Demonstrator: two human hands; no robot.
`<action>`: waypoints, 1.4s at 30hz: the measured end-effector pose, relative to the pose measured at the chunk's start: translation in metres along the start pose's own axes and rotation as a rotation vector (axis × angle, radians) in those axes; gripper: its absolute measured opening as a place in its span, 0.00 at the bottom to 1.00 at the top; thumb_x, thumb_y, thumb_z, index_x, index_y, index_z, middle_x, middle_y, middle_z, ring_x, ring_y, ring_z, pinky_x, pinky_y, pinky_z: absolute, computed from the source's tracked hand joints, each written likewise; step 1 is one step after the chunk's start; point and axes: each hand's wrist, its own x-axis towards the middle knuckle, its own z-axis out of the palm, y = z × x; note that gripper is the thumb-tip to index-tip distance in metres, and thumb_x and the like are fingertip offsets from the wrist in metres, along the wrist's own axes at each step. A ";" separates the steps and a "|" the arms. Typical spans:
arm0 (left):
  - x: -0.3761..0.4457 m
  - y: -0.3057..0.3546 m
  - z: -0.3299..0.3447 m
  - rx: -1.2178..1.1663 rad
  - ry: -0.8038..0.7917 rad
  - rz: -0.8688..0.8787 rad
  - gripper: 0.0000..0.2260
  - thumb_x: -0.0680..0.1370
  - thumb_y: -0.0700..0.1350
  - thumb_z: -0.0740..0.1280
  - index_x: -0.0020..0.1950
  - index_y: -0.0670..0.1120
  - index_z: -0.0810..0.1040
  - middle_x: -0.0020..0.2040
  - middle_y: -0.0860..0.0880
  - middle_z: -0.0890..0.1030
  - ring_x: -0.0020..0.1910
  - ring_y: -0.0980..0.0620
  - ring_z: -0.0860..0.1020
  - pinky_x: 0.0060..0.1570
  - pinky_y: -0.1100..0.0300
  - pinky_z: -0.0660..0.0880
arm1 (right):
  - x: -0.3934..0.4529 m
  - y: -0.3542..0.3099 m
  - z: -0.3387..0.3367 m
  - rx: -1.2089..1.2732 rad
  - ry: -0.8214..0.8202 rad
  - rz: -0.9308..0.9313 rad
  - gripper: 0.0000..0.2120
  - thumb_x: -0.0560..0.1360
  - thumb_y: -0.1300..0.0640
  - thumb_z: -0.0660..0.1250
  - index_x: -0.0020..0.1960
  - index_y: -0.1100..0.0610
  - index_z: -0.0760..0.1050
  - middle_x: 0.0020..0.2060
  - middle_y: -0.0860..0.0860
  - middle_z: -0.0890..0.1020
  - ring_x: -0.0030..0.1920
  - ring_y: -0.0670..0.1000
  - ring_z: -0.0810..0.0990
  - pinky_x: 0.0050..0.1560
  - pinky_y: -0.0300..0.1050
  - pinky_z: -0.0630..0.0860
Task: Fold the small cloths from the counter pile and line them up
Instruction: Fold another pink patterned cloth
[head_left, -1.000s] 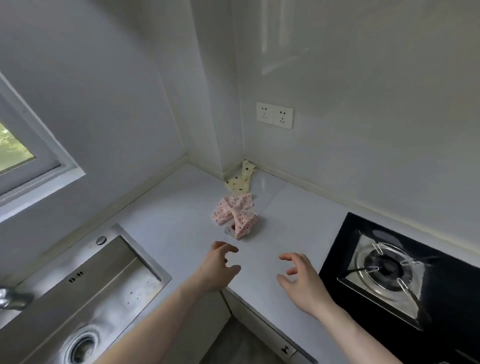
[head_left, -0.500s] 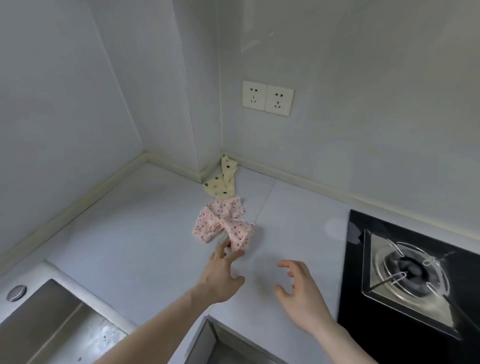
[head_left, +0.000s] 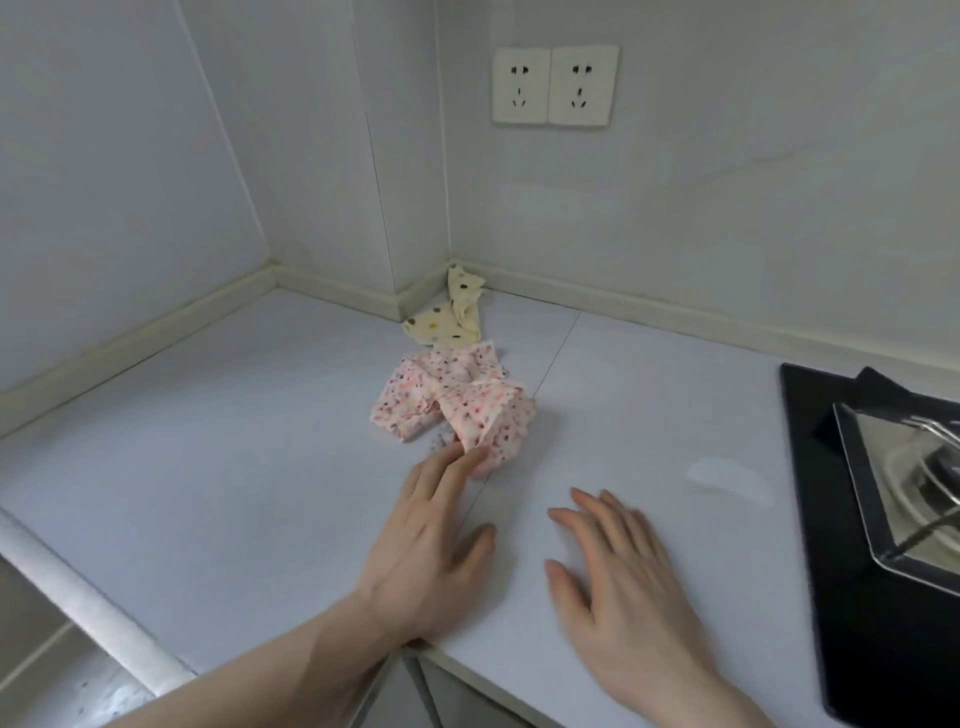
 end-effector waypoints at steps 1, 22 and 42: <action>-0.005 -0.001 0.002 0.009 0.031 0.049 0.31 0.76 0.47 0.69 0.78 0.56 0.64 0.73 0.61 0.62 0.72 0.66 0.59 0.71 0.75 0.50 | -0.002 0.000 0.004 -0.018 0.016 -0.009 0.23 0.78 0.41 0.57 0.69 0.47 0.73 0.73 0.48 0.73 0.75 0.55 0.70 0.74 0.52 0.58; -0.066 0.031 -0.019 0.028 0.020 0.281 0.02 0.72 0.50 0.68 0.43 0.53 0.78 0.42 0.58 0.78 0.44 0.57 0.75 0.48 0.53 0.76 | -0.063 -0.039 -0.018 0.089 0.057 0.220 0.22 0.80 0.45 0.61 0.73 0.49 0.68 0.70 0.48 0.74 0.70 0.53 0.72 0.70 0.46 0.66; -0.035 0.065 -0.043 0.048 -0.300 -0.038 0.27 0.79 0.49 0.66 0.78 0.51 0.68 0.75 0.52 0.73 0.71 0.49 0.73 0.70 0.54 0.70 | -0.083 -0.040 -0.024 0.376 0.231 0.366 0.07 0.75 0.43 0.72 0.42 0.45 0.82 0.43 0.37 0.85 0.49 0.41 0.82 0.50 0.41 0.77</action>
